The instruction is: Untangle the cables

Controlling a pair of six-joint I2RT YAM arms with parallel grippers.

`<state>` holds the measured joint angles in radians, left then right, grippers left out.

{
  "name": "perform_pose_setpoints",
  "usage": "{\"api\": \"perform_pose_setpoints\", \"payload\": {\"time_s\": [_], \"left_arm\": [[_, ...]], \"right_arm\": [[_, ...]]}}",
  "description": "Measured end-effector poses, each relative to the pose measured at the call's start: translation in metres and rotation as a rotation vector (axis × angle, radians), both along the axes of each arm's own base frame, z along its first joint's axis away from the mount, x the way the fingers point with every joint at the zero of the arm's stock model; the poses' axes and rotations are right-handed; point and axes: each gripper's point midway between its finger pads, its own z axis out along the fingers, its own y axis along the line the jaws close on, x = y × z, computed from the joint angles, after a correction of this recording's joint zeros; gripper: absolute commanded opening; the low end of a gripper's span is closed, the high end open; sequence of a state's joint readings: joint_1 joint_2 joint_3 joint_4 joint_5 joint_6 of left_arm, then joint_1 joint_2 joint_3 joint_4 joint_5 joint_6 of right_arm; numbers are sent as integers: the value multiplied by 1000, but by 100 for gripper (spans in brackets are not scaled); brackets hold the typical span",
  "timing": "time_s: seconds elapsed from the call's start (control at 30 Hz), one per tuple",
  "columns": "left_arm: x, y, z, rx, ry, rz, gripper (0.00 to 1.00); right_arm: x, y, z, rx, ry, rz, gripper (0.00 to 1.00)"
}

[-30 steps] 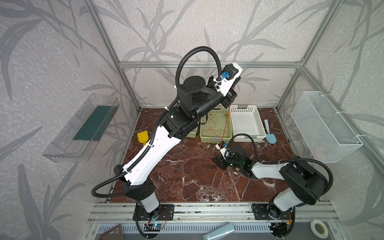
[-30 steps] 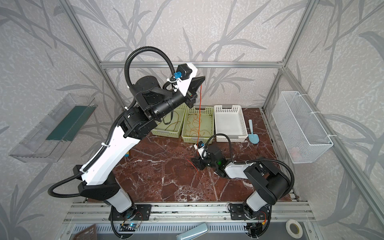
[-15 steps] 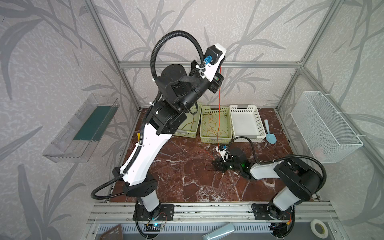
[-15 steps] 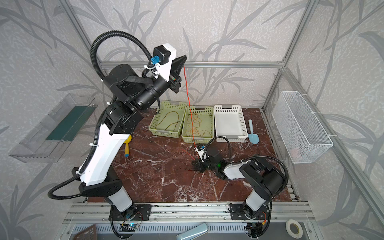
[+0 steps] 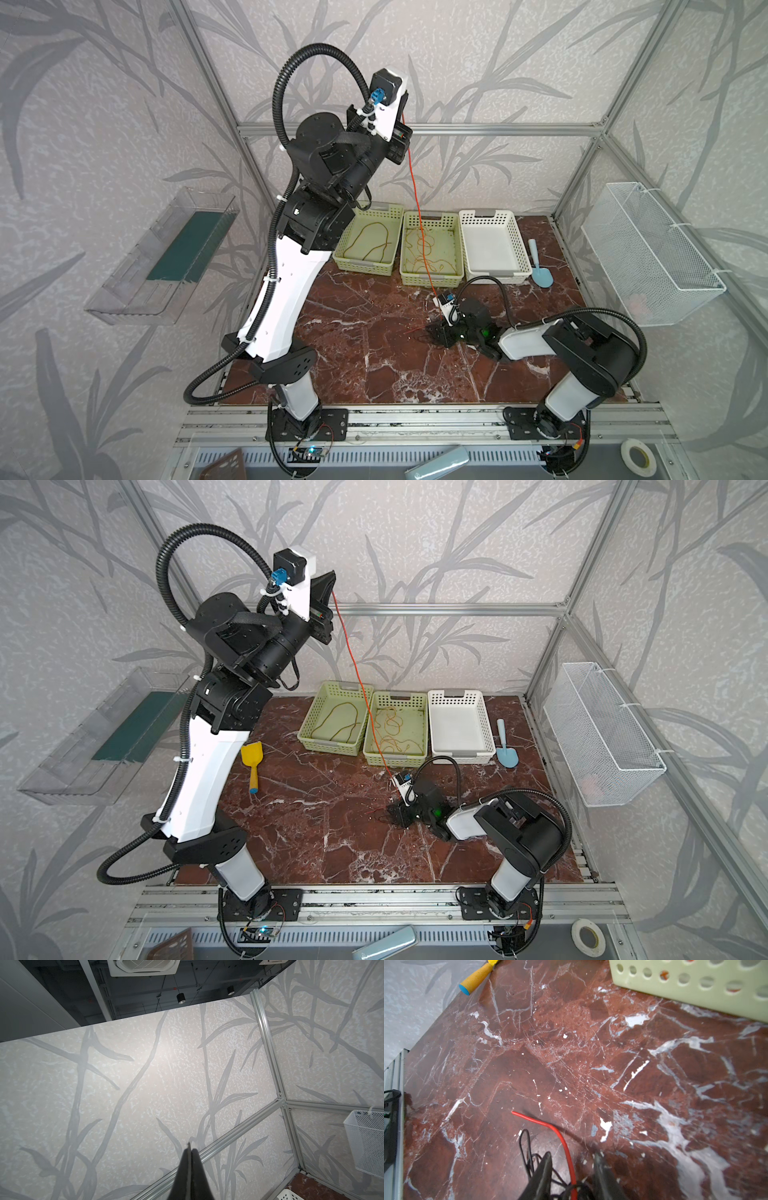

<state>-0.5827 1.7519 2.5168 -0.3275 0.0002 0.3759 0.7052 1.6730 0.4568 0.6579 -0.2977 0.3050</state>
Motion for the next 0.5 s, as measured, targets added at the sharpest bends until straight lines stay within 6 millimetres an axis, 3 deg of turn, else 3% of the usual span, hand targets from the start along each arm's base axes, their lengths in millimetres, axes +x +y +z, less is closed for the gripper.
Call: {"api": "perform_pose_setpoints", "payload": {"time_s": [0.3, 0.5], "left_arm": [[19, 37, 9, -55, -14, 73, 0], [31, 55, 5, -70, 3, 114, 0]], "right_arm": [[2, 4, 0, 24, -8, -30, 33], [1, 1, 0, 15, -3, -37, 32]]}}
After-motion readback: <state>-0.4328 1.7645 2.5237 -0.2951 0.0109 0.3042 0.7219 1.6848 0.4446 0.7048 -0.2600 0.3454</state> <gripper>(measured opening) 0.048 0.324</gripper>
